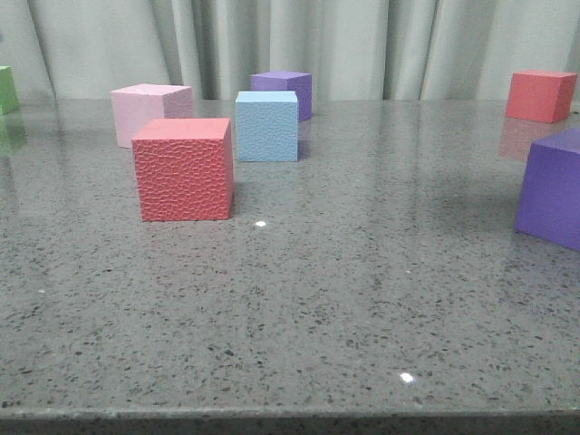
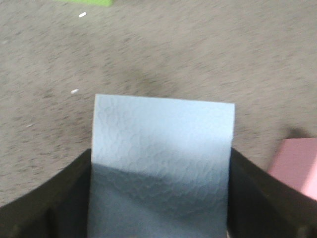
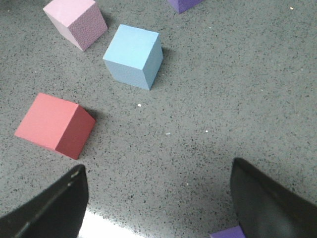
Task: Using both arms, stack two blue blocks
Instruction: 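Carry the held light blue cube above the placed light blue cube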
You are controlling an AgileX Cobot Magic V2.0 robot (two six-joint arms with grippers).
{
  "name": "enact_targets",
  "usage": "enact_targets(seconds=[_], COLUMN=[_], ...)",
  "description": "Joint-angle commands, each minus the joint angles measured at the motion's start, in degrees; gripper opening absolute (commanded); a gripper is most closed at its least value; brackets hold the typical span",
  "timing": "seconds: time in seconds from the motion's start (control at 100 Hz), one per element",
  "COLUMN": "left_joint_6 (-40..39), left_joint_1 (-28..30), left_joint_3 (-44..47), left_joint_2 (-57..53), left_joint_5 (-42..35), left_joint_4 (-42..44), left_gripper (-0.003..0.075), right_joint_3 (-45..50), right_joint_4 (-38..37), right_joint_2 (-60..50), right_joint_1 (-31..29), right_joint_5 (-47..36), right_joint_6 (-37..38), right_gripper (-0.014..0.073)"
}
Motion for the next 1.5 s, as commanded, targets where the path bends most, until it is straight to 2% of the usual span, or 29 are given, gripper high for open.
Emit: enact_targets(seconds=[0.0, 0.43, 0.71, 1.04, 1.49], left_joint_6=[-3.1, -14.5, -23.4, -27.6, -30.1], left_joint_1=[-3.1, -22.6, -31.6, -37.4, -38.7], left_joint_3=[-3.7, -6.7, -6.7, -6.7, -6.7], left_joint_2=[-3.9, -4.0, -3.2, -0.3, 2.7], left_joint_5=[0.7, 0.7, 0.0, -0.9, -5.3], left_joint_4=[-0.7, 5.9, 9.3, 13.0, 13.1], left_gripper=[0.0368, 0.0368, 0.0368, 0.0368, 0.0367], right_joint_3=[0.8, 5.4, 5.6, 5.6, 5.6], right_joint_4=[-0.7, -0.8, -0.8, -0.8, -0.9], right_joint_2=[-3.1, -8.4, -10.5, -10.7, -10.7], right_joint_1=[0.0, 0.0, 0.0, 0.0, 0.0], right_joint_5=[-5.5, -6.0, -5.1, -3.8, -3.7], right_joint_6=[-0.8, -0.8, -0.8, -0.8, -1.2], right_gripper=[0.0587, 0.0587, 0.0587, 0.0587, 0.0587])
